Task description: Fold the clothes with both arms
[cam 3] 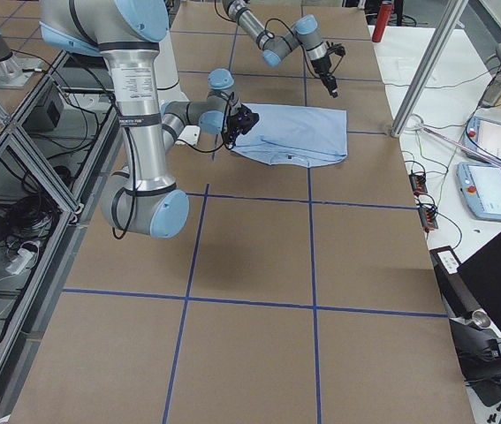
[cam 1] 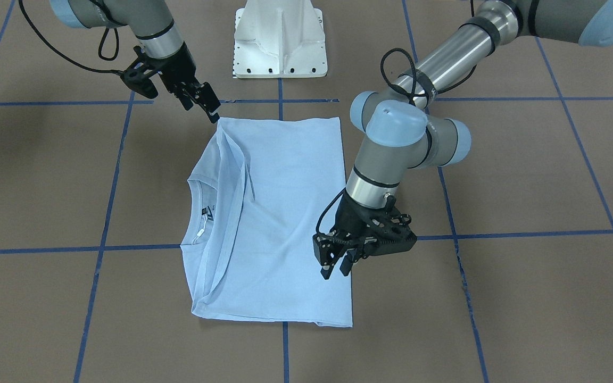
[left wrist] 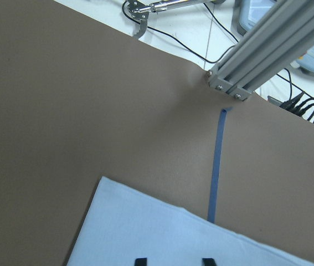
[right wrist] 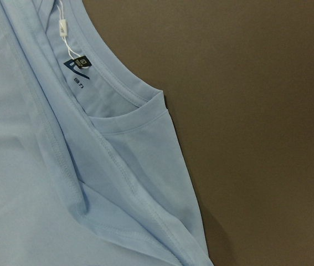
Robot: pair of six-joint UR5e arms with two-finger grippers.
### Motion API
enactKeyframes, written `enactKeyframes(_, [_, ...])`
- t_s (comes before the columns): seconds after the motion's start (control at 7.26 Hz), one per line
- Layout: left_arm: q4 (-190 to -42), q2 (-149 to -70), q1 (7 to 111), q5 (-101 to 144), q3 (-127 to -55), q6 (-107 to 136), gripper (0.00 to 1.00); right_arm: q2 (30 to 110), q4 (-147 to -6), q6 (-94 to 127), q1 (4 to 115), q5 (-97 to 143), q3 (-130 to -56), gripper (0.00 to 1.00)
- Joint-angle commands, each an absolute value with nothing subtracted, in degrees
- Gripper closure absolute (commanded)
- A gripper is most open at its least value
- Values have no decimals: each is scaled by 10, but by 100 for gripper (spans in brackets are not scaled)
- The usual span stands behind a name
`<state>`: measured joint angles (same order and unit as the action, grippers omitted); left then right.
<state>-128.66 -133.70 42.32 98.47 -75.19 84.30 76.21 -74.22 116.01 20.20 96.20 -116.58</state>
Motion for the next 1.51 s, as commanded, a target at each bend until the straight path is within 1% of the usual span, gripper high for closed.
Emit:
enactKeyframes(0.0, [-1276,-1273,419,994,-837,843,41,733,-766,1041,180,963,-1129,6])
enactKeyframes(0.14, [-1276,-1270,419,994,-838,843,41,730,-787,964,174,960,-1129,19])
enactKeyframes(0.28, [-1276,-1269,419,994,-838,843,41,723,-788,910,171,959,-1109,28])
enactKeyframes(0.41, [-1275,-1269,418,994,-837,843,41,717,-788,848,171,960,-1099,35])
enactKeyframes(0.55, [-1275,-1267,418,994,-836,845,41,713,-788,815,171,962,-1096,55])
enactKeyframes(0.69, [-1273,-1267,418,994,-836,843,41,711,-785,782,172,965,-1093,100])
enactKeyframes(1.38, [-1273,-1264,417,994,-833,840,41,707,-781,743,201,999,-1103,100])
